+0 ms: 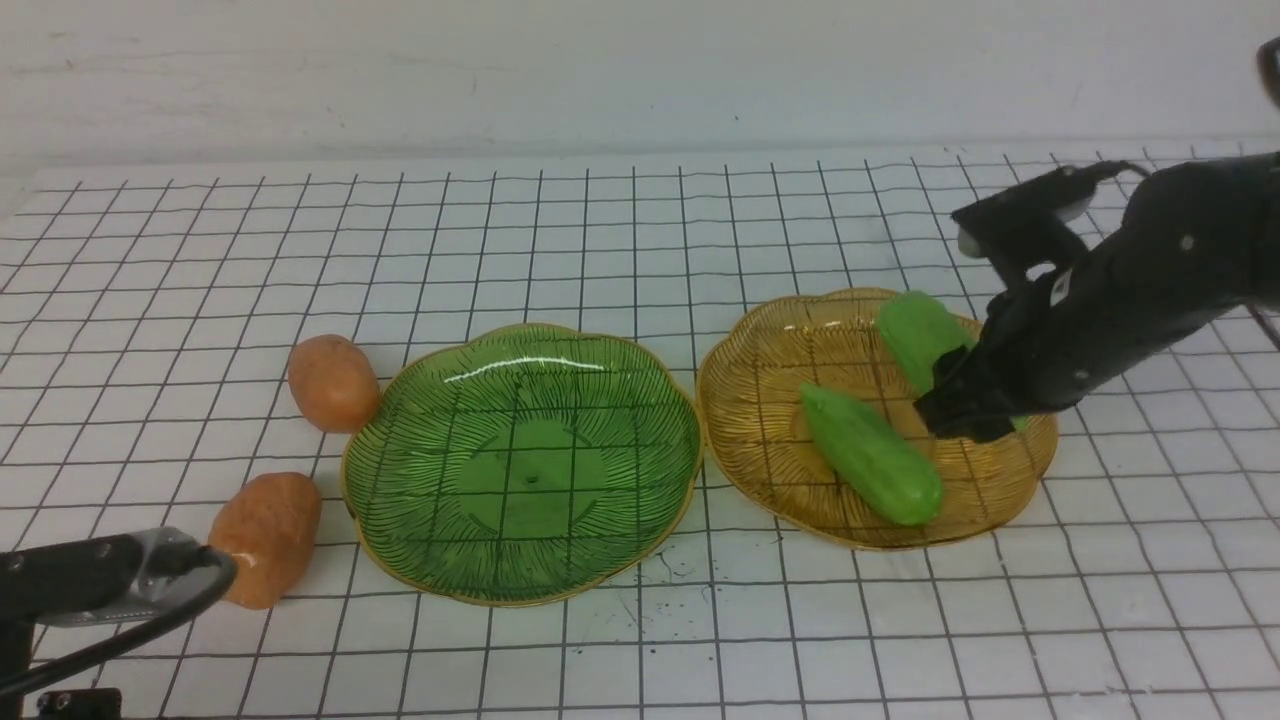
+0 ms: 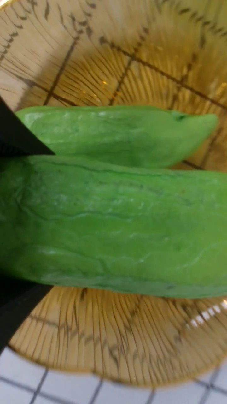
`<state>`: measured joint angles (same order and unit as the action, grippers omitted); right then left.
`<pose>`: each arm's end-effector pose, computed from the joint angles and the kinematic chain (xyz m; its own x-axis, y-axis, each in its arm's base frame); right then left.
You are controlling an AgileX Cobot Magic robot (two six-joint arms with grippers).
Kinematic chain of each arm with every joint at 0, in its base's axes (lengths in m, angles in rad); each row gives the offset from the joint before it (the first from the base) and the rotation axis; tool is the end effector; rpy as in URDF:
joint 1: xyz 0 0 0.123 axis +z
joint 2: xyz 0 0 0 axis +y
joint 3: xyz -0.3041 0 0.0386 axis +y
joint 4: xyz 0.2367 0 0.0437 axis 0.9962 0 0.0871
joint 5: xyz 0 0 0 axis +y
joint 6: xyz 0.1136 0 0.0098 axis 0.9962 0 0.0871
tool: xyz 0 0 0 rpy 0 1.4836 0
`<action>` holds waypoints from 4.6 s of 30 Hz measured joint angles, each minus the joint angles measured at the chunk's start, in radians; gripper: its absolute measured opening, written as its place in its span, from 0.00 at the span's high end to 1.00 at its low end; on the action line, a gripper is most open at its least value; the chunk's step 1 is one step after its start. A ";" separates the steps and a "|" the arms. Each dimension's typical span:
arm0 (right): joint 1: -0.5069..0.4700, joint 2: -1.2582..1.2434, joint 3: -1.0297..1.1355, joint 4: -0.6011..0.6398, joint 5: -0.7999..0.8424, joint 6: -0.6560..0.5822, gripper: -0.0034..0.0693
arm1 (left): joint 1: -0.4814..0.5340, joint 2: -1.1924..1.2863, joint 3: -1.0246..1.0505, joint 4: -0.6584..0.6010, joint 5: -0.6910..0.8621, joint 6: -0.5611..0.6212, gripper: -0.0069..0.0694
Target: Put different types of vegetables on the plate.
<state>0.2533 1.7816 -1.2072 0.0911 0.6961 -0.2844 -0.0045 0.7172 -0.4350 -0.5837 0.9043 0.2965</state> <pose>0.3536 0.0984 0.2150 -0.8173 -0.4310 -0.3825 -0.4560 0.8896 -0.0281 0.0900 -0.0498 0.2410 -0.8646 -0.0782 -0.4963 0.1564 0.8969 -0.4137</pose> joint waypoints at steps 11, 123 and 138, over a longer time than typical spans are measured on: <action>0.002 -0.021 -0.001 0.000 0.046 0.108 0.02 | 0.000 0.066 -0.068 0.051 -0.044 -0.096 0.47; 0.002 -0.332 0.208 0.298 0.525 -0.067 0.93 | 0.000 1.266 -0.934 0.505 -0.429 -0.845 0.23; 0.002 -0.332 0.208 0.299 0.525 -0.066 0.93 | 0.000 1.297 -0.945 0.497 -0.441 -0.845 0.26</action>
<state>0.2550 1.4495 -0.9996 0.3897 1.2216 -0.3508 -0.0043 2.0138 -1.3804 -0.0868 0.4634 -0.5486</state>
